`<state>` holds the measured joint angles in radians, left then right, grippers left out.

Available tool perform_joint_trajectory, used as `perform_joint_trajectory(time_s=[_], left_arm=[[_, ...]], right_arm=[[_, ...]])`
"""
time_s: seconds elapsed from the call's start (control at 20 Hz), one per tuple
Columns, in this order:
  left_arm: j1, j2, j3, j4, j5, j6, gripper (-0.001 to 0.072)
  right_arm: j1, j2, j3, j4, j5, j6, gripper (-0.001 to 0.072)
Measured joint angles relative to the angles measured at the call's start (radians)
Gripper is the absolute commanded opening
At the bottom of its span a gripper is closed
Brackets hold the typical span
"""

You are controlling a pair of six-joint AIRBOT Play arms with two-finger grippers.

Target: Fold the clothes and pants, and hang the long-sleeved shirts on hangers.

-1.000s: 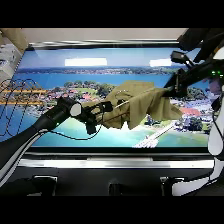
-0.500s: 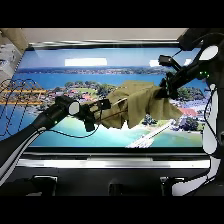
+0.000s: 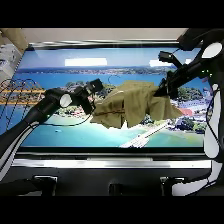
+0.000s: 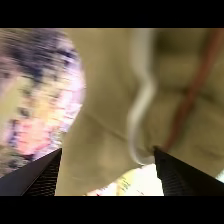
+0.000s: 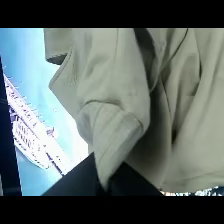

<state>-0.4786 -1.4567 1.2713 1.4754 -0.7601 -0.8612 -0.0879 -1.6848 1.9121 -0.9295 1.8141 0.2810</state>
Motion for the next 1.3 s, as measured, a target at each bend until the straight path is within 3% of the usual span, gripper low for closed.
perform_joint_trajectory(time_s=[0.3, 0.4, 0.5, 0.55, 0.6, 0.7, 0.8, 0.85, 0.9, 1.05, 1.3], left_arm=[[0.145, 0.011, 0.107, 0.018, 0.102, -0.068, 0.0674], [0.198, 0.027, 0.142, 0.023, 0.103, -0.130, 0.0672], [0.248, 0.057, 0.166, 0.020, 0.105, -0.236, 0.0666], [0.274, 0.072, 0.172, 0.019, 0.079, -0.307, 0.0657], [0.296, 0.088, 0.177, 0.020, 0.046, -0.380, 0.0597], [0.329, 0.109, 0.173, 0.021, -0.057, -0.521, 0.0590], [0.332, 0.121, 0.127, -0.014, -0.134, -0.612, 0.0580], [0.317, 0.123, 0.086, -0.049, -0.147, -0.644, 0.0496], [0.292, 0.124, 0.042, -0.093, -0.143, -0.665, 0.0494], [0.167, 0.119, -0.094, -0.251, 0.012, -0.707, 0.0494], [-0.017, 0.018, -0.125, -0.454, 0.324, -0.729, 0.0540]], right_arm=[[-0.001, 0.103, 0.000, 0.016, -0.027, 0.039, 0.0022], [-0.001, 0.146, 0.001, 0.029, -0.047, 0.074, 0.0022], [-0.001, 0.187, 0.001, 0.036, -0.058, 0.127, 0.0021], [-0.001, 0.206, 0.001, 0.040, -0.065, 0.163, 0.0021], [-0.001, 0.223, 0.001, 0.041, -0.072, 0.200, 0.0021], [-0.001, 0.255, 0.001, 0.044, -0.093, 0.282, 0.0021], [-0.001, 0.278, 0.001, 0.045, -0.113, 0.368, 0.0021], [-0.001, 0.287, 0.001, 0.045, -0.118, 0.413, 0.0020], [-0.001, 0.294, 0.001, 0.045, -0.124, 0.456, 0.0020], [-0.001, 0.305, 0.001, 0.045, -0.132, 0.551, 0.0020], [-0.001, 0.313, 0.001, 0.045, -0.140, 0.611, 0.0021]])
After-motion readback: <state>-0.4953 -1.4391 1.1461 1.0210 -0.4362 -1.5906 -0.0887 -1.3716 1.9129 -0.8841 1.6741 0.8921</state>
